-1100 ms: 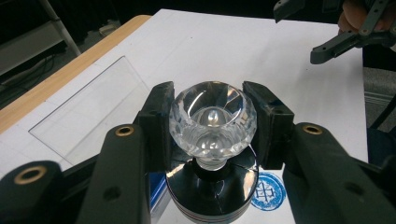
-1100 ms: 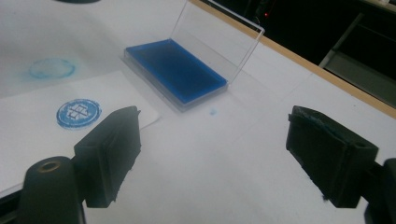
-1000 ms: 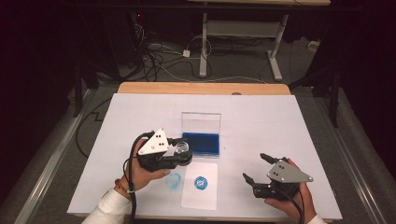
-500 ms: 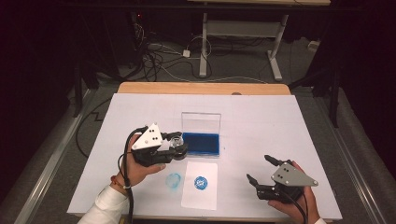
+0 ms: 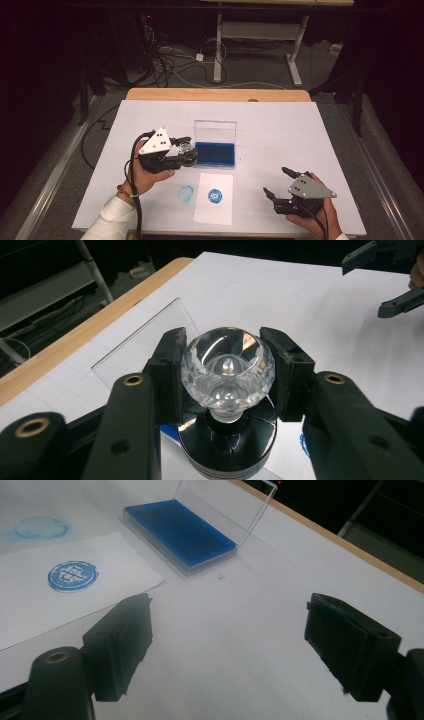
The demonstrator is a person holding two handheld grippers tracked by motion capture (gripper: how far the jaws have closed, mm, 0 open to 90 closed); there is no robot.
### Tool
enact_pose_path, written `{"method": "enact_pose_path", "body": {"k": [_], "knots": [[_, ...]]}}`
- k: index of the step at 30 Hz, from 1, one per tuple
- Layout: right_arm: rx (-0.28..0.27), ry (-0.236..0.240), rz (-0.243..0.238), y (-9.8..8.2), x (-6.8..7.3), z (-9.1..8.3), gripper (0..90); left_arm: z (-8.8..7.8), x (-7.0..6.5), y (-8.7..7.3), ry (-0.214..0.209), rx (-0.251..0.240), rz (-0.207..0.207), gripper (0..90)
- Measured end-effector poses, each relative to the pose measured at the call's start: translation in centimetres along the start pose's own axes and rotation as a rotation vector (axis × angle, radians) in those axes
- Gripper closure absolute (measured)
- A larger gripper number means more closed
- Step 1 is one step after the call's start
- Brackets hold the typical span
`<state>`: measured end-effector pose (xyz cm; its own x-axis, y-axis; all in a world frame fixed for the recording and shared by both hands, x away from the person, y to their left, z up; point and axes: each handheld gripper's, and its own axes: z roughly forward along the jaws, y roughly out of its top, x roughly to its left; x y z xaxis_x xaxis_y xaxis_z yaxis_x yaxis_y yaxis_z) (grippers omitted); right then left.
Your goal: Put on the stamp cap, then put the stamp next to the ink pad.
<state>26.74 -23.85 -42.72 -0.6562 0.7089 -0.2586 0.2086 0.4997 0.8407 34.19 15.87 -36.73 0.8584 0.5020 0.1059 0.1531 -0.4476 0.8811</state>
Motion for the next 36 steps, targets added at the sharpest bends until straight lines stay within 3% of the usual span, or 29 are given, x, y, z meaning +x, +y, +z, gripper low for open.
{"method": "enact_pose_path", "body": {"k": [11, 25, 36], "knots": [[0.007, 0.022, 0.007, 0.0, -0.2, 0.3, 19.2, 0.0, 1.7, -0.7, 0.022, 0.009, -0.048, 54.7], [0.005, 0.024, 0.019, 0.0, -0.4, 0.3, 19.3, 0.9, 3.3, -1.1, 0.058, 0.038, -0.071, 54.7], [0.019, 0.038, 0.01, 0.1, -0.2, 0.8, 19.3, 1.9, 5.2, -2.3, 0.07, 0.061, -0.132, 54.7]]}}
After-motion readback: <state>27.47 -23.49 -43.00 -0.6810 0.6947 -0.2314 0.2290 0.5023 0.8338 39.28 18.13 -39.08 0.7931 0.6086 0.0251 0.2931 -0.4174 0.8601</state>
